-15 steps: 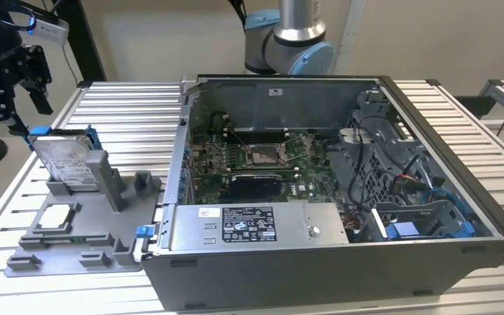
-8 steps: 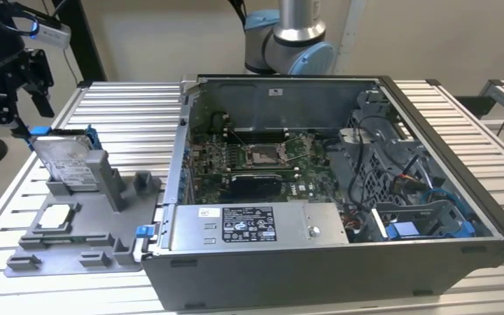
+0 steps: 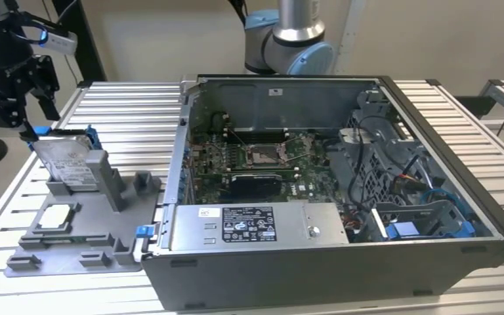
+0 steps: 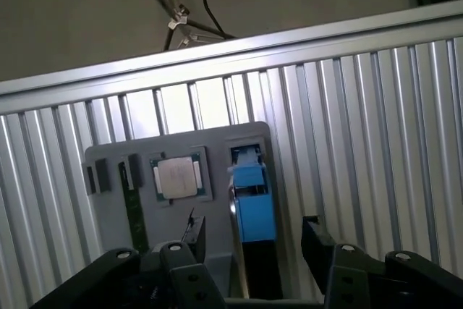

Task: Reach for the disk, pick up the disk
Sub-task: 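Pick up the disk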

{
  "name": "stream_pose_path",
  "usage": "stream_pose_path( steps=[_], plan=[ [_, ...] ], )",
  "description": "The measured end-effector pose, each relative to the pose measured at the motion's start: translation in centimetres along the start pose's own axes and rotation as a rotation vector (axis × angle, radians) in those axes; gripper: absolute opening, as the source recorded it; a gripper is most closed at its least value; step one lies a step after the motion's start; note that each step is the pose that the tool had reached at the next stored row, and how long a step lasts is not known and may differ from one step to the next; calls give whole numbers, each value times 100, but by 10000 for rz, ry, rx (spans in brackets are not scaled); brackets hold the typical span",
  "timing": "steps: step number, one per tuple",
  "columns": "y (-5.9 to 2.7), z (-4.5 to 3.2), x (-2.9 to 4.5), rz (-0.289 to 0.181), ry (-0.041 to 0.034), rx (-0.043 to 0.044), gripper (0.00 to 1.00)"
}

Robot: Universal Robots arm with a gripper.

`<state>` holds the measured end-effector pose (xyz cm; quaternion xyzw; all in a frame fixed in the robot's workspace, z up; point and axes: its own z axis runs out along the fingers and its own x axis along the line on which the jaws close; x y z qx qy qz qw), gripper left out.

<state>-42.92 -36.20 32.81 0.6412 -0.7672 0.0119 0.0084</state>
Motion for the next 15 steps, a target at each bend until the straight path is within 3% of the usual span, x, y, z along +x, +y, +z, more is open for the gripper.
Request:
stream_pose_path(
  steps=[8,15],
  plan=[
    [0,138,3,-565,6,-37,100],
    [-10,269,62,-784,6,-45,100]
  ],
)
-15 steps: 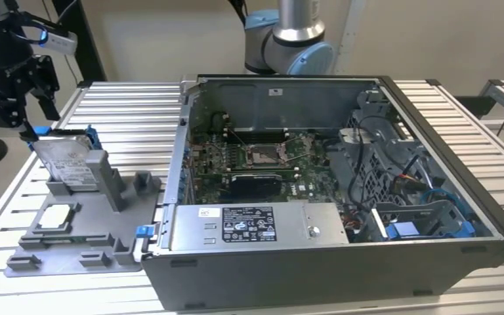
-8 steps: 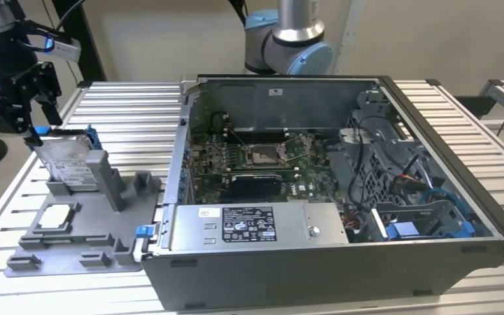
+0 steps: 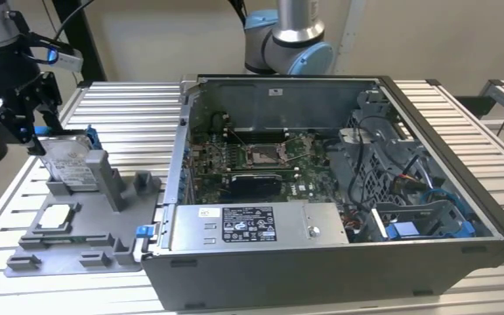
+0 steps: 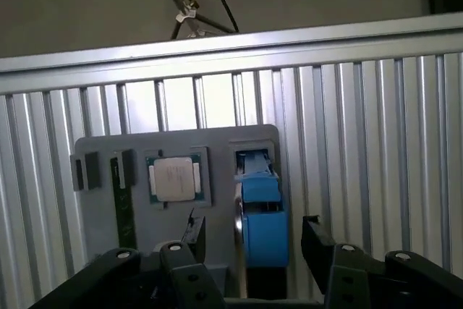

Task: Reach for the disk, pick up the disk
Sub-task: 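Pick up the disk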

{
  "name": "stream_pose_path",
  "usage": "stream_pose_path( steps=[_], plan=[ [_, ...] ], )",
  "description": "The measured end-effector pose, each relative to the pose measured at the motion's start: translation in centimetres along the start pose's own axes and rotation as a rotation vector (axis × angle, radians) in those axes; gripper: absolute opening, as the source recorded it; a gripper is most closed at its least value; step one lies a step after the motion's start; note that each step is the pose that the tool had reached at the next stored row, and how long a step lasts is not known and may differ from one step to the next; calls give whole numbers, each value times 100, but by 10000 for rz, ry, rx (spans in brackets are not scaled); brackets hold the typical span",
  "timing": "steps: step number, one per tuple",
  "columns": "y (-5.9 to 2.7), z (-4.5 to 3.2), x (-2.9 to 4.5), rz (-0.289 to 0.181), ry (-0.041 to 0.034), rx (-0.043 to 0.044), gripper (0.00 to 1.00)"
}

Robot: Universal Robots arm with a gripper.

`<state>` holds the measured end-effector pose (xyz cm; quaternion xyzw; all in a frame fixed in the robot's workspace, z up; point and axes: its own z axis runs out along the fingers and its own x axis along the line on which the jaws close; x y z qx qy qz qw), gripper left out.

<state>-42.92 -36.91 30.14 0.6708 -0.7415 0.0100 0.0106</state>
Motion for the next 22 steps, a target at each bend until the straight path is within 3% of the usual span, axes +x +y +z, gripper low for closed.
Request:
stream_pose_path(
  steps=[22],
  plan=[
    [0,399,-11,-425,0,12,100]
  ],
)
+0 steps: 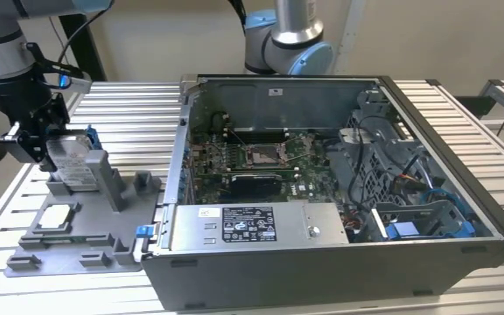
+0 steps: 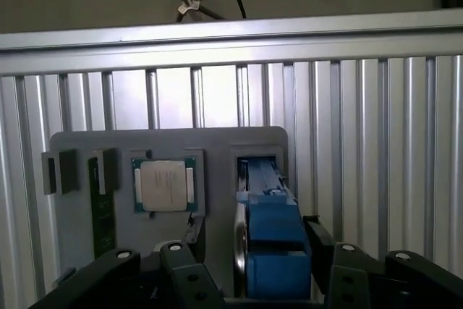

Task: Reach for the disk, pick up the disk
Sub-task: 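Pick up the disk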

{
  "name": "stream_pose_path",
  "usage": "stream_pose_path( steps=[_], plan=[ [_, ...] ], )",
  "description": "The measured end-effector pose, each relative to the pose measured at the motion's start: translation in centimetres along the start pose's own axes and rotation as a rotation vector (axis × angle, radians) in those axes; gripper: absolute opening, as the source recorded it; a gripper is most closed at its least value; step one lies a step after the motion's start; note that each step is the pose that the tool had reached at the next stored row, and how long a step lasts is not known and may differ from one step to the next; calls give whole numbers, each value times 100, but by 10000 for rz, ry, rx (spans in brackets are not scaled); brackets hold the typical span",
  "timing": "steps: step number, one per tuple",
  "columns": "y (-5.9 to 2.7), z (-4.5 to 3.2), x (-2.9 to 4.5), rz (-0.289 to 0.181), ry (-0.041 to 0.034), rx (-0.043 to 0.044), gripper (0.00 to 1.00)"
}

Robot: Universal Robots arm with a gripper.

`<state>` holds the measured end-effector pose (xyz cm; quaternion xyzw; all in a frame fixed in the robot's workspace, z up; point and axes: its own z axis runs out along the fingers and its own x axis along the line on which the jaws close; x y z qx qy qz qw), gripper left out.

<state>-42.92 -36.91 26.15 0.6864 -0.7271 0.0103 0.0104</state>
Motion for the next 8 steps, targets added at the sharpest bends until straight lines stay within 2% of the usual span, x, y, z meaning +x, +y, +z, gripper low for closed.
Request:
stream_pose_path(
  steps=[8],
  plan=[
    [0,18,-1,-3,1,1,100]
  ],
)
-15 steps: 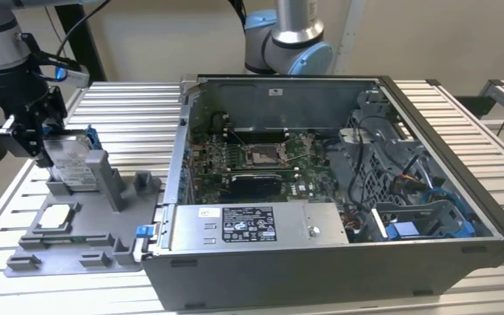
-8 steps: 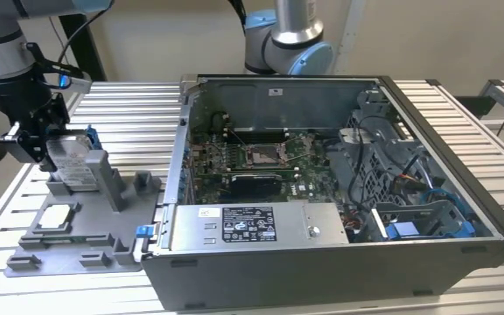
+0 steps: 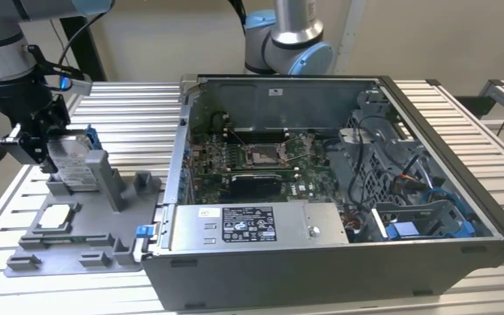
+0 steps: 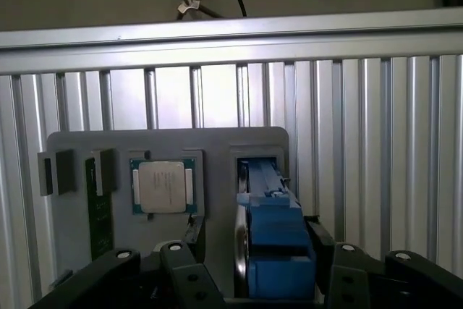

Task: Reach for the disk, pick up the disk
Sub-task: 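Pick up the disk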

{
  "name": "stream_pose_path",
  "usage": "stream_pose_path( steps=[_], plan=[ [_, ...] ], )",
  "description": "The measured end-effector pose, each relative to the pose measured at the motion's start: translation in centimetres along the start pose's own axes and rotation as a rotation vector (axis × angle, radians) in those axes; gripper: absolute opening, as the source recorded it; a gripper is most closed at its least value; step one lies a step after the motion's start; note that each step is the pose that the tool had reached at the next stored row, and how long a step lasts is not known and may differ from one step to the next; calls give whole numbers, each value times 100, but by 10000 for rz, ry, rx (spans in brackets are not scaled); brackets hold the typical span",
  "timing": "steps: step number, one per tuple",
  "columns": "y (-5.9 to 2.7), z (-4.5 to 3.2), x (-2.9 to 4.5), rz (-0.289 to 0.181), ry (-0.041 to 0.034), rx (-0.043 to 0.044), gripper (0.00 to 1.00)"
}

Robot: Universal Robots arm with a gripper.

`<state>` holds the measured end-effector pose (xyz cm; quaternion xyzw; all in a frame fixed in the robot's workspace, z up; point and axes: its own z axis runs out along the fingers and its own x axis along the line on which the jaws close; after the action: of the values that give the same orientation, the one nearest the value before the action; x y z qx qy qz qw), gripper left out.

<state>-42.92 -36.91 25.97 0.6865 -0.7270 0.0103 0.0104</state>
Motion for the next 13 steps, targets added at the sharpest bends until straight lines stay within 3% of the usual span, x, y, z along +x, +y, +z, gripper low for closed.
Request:
stream_pose_path(
  steps=[1,13],
  plan=[
    [0,0,0,0,1,0,0],
    [0,0,0,0,3,0,0]
  ],
)
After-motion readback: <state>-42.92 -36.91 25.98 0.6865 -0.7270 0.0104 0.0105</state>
